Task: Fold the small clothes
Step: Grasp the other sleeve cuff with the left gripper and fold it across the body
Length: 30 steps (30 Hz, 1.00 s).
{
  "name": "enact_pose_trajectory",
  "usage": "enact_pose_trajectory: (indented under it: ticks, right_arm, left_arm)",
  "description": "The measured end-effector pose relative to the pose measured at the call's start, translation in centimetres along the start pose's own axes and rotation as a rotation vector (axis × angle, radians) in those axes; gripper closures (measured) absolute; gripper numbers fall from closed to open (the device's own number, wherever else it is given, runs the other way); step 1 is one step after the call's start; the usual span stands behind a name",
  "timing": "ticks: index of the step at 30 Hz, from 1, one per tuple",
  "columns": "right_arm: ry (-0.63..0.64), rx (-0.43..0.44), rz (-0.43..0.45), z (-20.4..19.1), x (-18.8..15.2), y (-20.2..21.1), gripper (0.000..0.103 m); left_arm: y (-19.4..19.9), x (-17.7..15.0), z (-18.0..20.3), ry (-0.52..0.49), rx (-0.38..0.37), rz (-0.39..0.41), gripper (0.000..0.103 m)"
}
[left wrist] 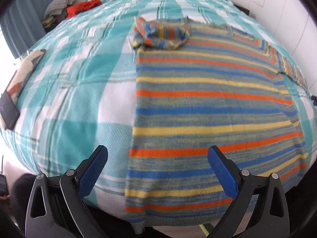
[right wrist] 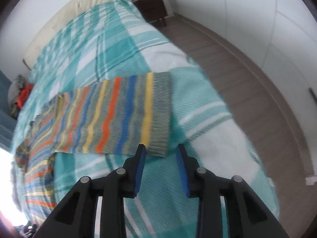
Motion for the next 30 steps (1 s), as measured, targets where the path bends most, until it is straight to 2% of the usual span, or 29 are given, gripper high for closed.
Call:
enact_pose_trajectory:
  ticks: [3, 5, 7, 9, 12, 14, 15, 16, 17, 18, 21, 23, 25, 27, 30]
  right_arm:
    - [0.045, 0.011, 0.042, -0.5, -2.1, 2.4, 0.068]
    - [0.082, 0.037, 0.063, -1.8, -4.0, 3.8, 0.058]
    - [0.12, 0.074, 0.078, -3.4, -6.2, 4.6, 0.056]
    - [0.147, 0.118, 0.088, -5.4, -8.0, 4.7, 0.056]
    - [0.173, 0.168, 0.093, -8.0, -10.4, 4.1, 0.056]
    - [0.206, 0.164, 0.088, -9.3, -11.8, 3.1, 0.056]
    - [0.22, 0.155, 0.069, -9.8, -12.3, 2.3, 0.056]
    - [0.233, 0.153, 0.049, -10.4, -12.6, 1.8, 0.056]
    - [0.246, 0.155, 0.045, -10.7, -12.8, 1.6, 0.056]
    - [0.262, 0.148, 0.051, -11.0, -13.0, 1.7, 0.056]
    - [0.313, 0.121, 0.08, -11.4, -13.2, 2.2, 0.055]
    - [0.32, 0.12, 0.076, -11.4, -13.4, 2.0, 0.055]
    - [0.322, 0.121, 0.073, -11.5, -13.4, 1.8, 0.055]
    - [0.329, 0.129, 0.068, -11.7, -13.5, 1.6, 0.055]
    - [0.341, 0.132, 0.052, -12.2, -13.5, 1.1, 0.055]
  left_arm:
    - [3.0, 4.6, 0.1, -0.055, 0.002, 0.101, 0.002]
    - [3.8, 8.4, 1.8, -0.157, 0.034, 0.148, 0.002]
    - [3.0, 11.9, 4.0, -0.276, 0.081, 0.166, 0.002]
    - [0.3, 15.1, 5.4, -0.322, 0.106, 0.118, 0.004]
    - [-5.6, 18.0, 5.9, -0.306, 0.097, -0.043, 0.031]
    - [-8.7, 18.9, 5.6, -0.281, 0.134, -0.09, 0.033]
    - [-9.6, 19.1, 5.3, -0.262, 0.146, -0.095, 0.045]
    - [-10.1, 19.3, 4.8, -0.233, 0.131, -0.09, 0.078]
    - [-10.1, 19.6, 4.4, -0.195, 0.11, -0.084, 0.099]
    - [-9.6, 19.7, 3.7, -0.148, 0.079, -0.074, 0.099]
    - [-5.4, 19.7, -0.3, 0.021, -0.046, 0.04, 0.099]
    - [-3.5, 19.0, -5.4, 0.185, -0.111, 0.082, 0.098]
    - [-3.3, 17.5, -12.0, 0.381, -0.164, 0.087, 0.097]
    - [-4.6, 15.3, -18.0, 0.538, -0.17, 0.06, 0.096]
    - [-6.7, 11.1, -24.1, 0.695, -0.111, 0.013, 0.098]
Point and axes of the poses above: each gripper's, at about its wrist camera, not at the fingertips, and y roughly against the way its jaws point, z to its right, x to its top, the point moved 8 cm from there along -y, roughly the way its jaws point, and after that the axes turned 14 degrees about -z, right-handed, at the moved point
